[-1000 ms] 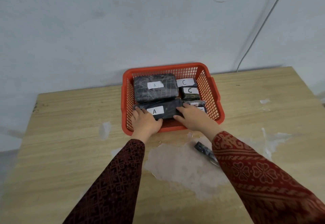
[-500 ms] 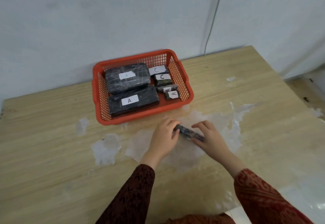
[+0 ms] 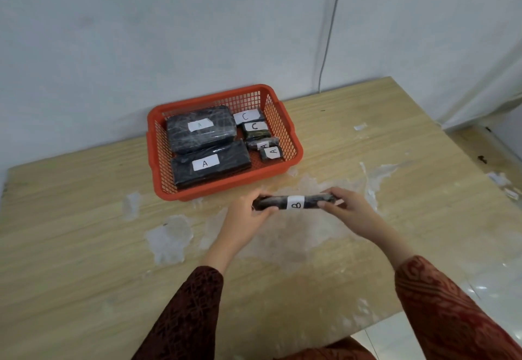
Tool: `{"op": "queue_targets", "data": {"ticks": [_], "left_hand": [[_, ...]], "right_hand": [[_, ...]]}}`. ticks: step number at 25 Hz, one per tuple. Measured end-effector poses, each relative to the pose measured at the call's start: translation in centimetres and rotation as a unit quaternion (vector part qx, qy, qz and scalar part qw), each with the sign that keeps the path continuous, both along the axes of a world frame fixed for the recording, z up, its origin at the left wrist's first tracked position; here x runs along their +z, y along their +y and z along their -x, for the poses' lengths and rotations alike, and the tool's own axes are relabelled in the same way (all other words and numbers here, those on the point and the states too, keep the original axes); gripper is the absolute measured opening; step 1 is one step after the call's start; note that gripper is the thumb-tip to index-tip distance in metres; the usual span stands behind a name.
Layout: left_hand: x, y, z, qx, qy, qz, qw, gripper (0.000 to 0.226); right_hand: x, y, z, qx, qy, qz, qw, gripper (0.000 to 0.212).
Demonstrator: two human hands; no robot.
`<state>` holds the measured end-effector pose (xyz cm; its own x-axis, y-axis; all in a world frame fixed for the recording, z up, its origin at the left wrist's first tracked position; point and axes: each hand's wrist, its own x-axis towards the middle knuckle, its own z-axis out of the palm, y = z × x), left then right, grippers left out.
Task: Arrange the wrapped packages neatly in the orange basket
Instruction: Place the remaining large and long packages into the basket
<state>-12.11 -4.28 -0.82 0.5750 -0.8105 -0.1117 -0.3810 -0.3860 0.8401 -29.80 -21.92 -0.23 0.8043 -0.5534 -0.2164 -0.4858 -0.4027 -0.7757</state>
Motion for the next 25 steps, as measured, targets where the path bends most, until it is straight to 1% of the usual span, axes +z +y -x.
{"op": "queue_targets", "data": {"ticks": [3, 6, 7, 9, 11, 14, 17, 19, 20, 22, 25], "left_hand": [[3.0, 1.1, -2.2, 0.074, -0.020, 0.079, 0.994, 0.026], [4.1, 2.6, -4.2, 0.133, 0.015, 0.107, 0.985, 0.020], [4.2, 3.2, -4.6, 0.153, 0.028, 0.115, 0.981, 0.019], [4.0, 4.2, -5.7, 0.190, 0.034, 0.126, 0.973, 0.019], [3.5, 4.7, -7.4, 0.222, 0.015, 0.121, 0.967, 0.017], [2.6, 4.3, -10.3, 0.230, -0.006, 0.064, 0.971, 0.017], [1.9, 3.1, -12.3, 0.154, 0.016, -0.071, 0.985, 0.020], [1.8, 2.0, -13.0, 0.117, 0.020, -0.152, 0.981, 0.019], [1.5, 1.3, -13.3, 0.115, 0.016, -0.178, 0.977, 0.017], [0.8, 0.2, -13.4, 0.129, -0.002, -0.214, 0.968, 0.011], [-0.8, -0.8, -13.2, 0.165, -0.004, -0.222, 0.961, 0.005]], "right_hand": [[2.7, 0.0, -3.4, -0.002, -0.060, -0.015, 0.998, 0.018], [4.5, 0.5, -7.6, -0.038, -0.132, -0.057, 0.989, 0.017], [5.0, 0.5, -8.9, -0.030, -0.133, -0.051, 0.989, 0.018], [5.7, 0.4, -11.4, 0.016, -0.101, -0.015, 0.995, 0.020], [6.3, 0.3, -13.9, 0.066, -0.057, 0.022, 0.996, 0.023], [6.3, -0.6, -17.0, 0.121, 0.011, 0.060, 0.991, 0.022], [4.7, -1.9, -18.9, 0.147, 0.096, 0.066, 0.982, 0.018], [3.3, -2.1, -19.5, 0.164, 0.171, 0.071, 0.969, 0.016], [2.5, -2.2, -19.8, 0.159, 0.200, 0.076, 0.964, 0.018], [1.2, -2.1, -20.3, 0.128, 0.232, 0.083, 0.961, 0.026], [-0.6, -2.6, -21.0, 0.101, 0.267, 0.096, 0.954, 0.037]]}}
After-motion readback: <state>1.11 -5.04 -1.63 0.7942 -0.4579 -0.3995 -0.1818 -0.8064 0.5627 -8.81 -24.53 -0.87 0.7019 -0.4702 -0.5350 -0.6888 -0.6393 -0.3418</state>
